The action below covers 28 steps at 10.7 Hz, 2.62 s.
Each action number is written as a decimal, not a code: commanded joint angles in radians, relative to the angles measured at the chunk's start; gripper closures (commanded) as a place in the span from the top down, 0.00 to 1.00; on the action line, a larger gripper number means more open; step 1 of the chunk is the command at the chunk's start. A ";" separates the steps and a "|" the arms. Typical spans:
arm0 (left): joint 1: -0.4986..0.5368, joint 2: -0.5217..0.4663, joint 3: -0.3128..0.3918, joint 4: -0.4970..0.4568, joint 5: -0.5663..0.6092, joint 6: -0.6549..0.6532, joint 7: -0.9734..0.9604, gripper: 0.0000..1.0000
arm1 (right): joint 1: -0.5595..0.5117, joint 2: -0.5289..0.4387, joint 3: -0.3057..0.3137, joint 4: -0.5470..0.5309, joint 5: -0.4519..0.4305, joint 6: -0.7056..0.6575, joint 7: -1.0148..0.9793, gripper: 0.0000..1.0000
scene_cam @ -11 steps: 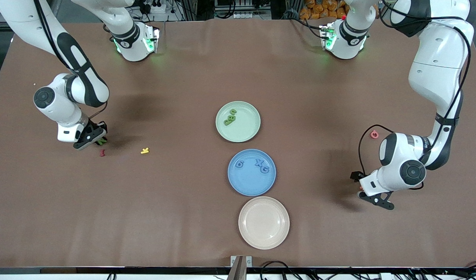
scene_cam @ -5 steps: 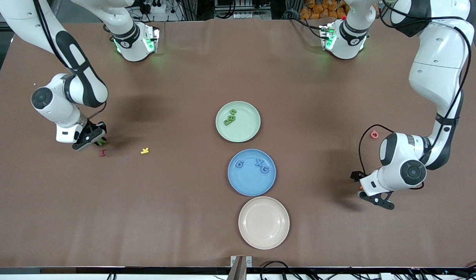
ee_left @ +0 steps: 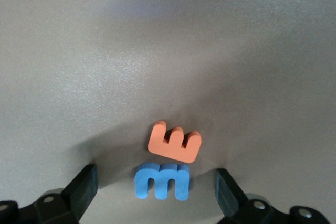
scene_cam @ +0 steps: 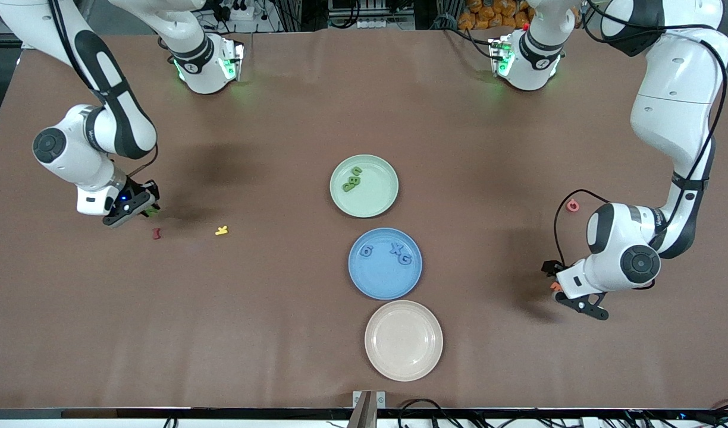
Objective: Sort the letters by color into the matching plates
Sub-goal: 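Grasp blue m with the left gripper while the right gripper grasps green N, then carry m toward the blue plate while the right gripper carries N to green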
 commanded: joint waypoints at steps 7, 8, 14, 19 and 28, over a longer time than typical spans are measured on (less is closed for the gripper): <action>0.006 -0.017 -0.001 -0.023 -0.021 -0.012 0.028 0.00 | 0.087 -0.073 0.080 0.003 0.122 -0.089 0.239 0.00; 0.004 -0.018 -0.001 -0.023 -0.021 -0.012 0.025 0.00 | 0.096 -0.073 0.105 0.012 0.122 -0.091 0.296 0.00; -0.011 -0.055 -0.057 -0.008 -0.024 -0.026 -0.002 0.00 | 0.301 -0.059 0.137 0.047 0.118 -0.083 0.715 0.00; -0.022 -0.075 -0.155 0.007 -0.022 -0.087 -0.247 0.00 | 0.430 -0.004 0.140 0.113 0.114 -0.086 0.995 0.00; -0.152 -0.070 -0.329 0.013 -0.021 -0.123 -0.769 0.00 | 0.694 0.168 0.142 0.329 0.110 -0.109 1.543 0.00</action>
